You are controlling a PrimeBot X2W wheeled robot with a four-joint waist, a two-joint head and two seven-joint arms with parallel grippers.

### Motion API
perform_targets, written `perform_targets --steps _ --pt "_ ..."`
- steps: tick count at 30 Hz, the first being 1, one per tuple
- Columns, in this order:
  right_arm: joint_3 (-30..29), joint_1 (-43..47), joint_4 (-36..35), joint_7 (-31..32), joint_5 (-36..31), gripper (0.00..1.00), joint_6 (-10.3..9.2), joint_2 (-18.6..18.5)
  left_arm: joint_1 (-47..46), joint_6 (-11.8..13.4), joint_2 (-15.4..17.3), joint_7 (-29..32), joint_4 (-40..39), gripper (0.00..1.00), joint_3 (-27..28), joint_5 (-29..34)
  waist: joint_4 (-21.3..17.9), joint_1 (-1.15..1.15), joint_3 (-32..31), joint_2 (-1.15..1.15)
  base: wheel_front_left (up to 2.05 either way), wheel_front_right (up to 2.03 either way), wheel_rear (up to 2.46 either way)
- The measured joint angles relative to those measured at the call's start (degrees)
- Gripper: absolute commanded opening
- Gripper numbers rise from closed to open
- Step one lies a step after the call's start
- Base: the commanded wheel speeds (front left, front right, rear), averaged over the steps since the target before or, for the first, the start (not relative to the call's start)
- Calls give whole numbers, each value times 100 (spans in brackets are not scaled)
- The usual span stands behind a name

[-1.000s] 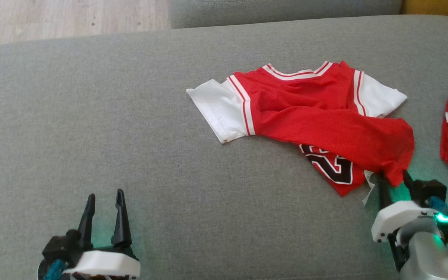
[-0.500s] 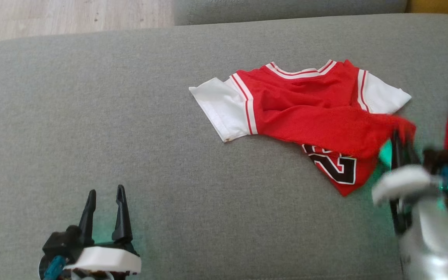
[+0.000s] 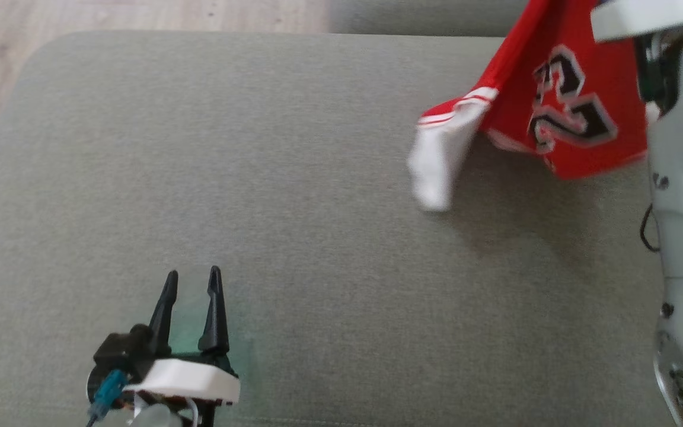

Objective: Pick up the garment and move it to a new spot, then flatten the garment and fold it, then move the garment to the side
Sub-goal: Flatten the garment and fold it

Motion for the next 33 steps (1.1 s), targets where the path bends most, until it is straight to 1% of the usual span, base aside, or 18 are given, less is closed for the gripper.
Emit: perform_targets --steps 2,5,7,9,11,15,17,19,20,21,22,24,26,33 --pt "143 -108 -97 -1 53 0 0 -4 35 34 1 0 12 100 3 -8 102 0 -35 0 0 0 0" --pt "276 29 -348 -1 238 0 0 -34 183 55 1 0 1 100 16 -42 149 0 -125 0 0 0 0" --pt "330 371 -559 -19 369 0 0 -130 324 59 2 1 -8 100 47 -42 106 -1 -162 0 0 0 0" --pt "222 961 -668 -20 495 0 0 -211 439 94 3 1 -4 100 71 -40 18 0 -186 0 0 0 0" --pt "-69 1721 -666 -19 561 0 0 -309 495 93 3 1 -3 100 85 -23 -97 0 -208 0 0 0 0" --pt "-1011 3053 -495 -16 584 0 0 -349 485 73 3 1 -7 100 112 51 -379 0 -234 0 0 0 0" --pt "-1366 3442 -387 -16 509 0 0 -321 471 38 3 1 -5 100 115 100 -513 0 -237 0 0 0 0" --pt "-1525 3668 -220 -16 423 0 0 -281 448 19 3 1 -3 100 109 132 -637 0 -239 0 0 0 0" --pt "-1567 3728 -94 -15 393 20 0 -247 436 -5 3 1 1 100 102 146 -690 0 -240 0 0 0 0" --pt "-1617 3773 62 -15 366 81 0 -176 420 -9 3 1 4 100 90 168 -737 0 -242 0 0 0 0" --pt "-1686 3799 225 -15 336 100 0 -88 407 -10 3 1 12 100 73 170 -774 -1 -244 0 0 0 0" --pt "-1713 3858 485 -9 266 100 0 30 354 -10 2 1 37 100 52 170 -819 0 -256 0 0 0 0" --pt "-1692 3933 513 -9 215 100 0 136 310 -10 3 1 41 100 38 169 -846 -1 -260 0 0 0 0" --pt "-1650 4157 267 -9 245 100 0 397 311 -9 3 1 67 100 -52 160 -925 0 -213 0 0 0 0"
